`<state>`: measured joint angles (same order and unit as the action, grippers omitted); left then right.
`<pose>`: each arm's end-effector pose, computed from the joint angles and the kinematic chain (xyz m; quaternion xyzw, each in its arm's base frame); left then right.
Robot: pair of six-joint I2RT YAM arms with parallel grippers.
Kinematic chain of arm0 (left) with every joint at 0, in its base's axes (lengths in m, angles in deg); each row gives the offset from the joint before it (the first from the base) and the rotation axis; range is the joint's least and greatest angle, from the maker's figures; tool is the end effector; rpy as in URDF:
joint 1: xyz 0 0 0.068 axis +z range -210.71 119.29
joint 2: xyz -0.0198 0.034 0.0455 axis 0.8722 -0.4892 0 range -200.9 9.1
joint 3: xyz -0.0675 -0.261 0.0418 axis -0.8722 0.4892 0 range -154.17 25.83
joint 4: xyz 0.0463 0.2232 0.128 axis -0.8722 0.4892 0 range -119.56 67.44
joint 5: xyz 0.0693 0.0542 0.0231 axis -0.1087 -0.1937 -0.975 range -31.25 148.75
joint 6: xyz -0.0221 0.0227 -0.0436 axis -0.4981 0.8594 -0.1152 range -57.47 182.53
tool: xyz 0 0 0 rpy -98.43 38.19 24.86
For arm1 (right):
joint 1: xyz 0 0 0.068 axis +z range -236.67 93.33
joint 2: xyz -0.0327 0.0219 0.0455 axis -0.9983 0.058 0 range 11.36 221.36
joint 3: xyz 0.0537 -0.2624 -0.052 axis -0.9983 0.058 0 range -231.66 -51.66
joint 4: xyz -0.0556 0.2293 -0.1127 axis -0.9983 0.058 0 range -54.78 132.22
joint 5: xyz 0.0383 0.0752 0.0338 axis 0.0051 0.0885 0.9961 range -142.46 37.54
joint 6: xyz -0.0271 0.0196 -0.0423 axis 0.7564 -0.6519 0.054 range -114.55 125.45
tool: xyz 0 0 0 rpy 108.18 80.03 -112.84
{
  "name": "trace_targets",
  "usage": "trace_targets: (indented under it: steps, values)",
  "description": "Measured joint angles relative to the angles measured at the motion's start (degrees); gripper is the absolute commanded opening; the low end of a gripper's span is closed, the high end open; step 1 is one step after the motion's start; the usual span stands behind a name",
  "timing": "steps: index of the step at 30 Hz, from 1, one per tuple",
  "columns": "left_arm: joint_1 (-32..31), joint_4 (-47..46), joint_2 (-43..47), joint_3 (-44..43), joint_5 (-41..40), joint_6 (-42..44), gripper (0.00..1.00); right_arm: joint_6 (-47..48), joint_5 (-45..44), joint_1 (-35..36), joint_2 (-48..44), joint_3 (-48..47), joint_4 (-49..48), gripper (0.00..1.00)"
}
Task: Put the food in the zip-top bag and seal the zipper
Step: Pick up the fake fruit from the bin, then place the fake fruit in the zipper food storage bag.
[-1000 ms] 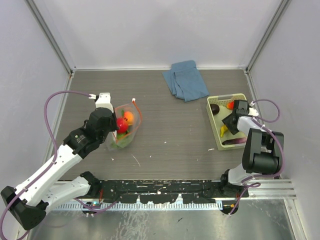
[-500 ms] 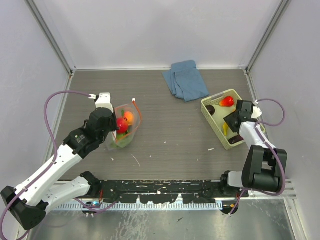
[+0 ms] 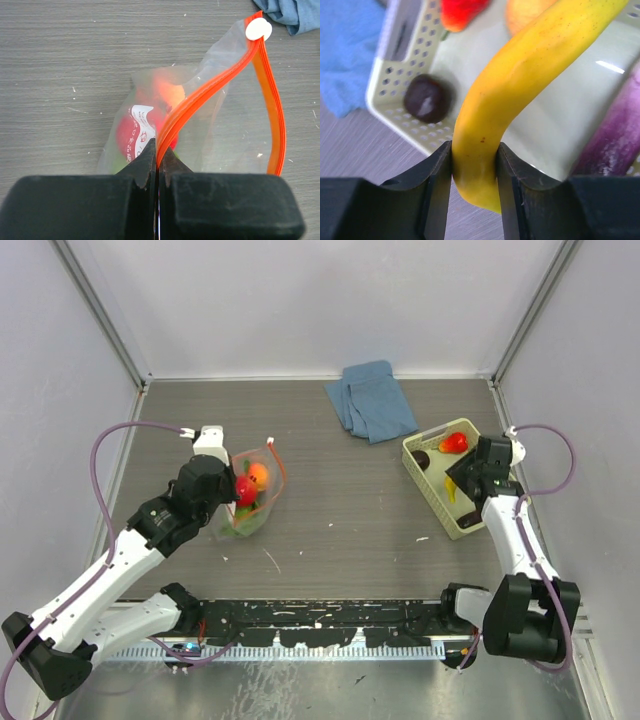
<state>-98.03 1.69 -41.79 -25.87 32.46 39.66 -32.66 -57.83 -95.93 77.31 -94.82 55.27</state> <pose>0.1597 -0.1020 0.3282 -0.0057 0.8527 -0.0717 0.5174 0.2380 -0.0422 0.2406 0.3849 0.8309 0.0579 0.3976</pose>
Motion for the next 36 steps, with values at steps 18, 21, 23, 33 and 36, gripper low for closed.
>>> trace_targets:
  steps: [18,21,23,33,36]
  values:
    - [0.00,-5.66,-0.70,2.05,8.98,3.87,0.00,13.42,15.47,23.78,0.04,-18.12,5.84,0.23]
    - [0.00,-6.21,-1.29,2.05,9.90,4.35,0.00,15.28,18.97,27.61,1.70,-20.68,7.04,0.23]
    - [0.00,-6.21,-1.44,2.05,10.12,4.42,0.00,16.13,21.51,30.10,2.73,-22.10,7.74,0.23]
    - [0.00,-6.23,-1.44,2.05,10.73,4.52,0.00,17.70,31.82,42.47,9.57,-28.74,8.68,0.23]
    - [-0.02,-6.23,-1.44,2.05,11.06,4.52,0.00,17.84,33.46,46.82,12.85,-30.51,8.74,0.23]
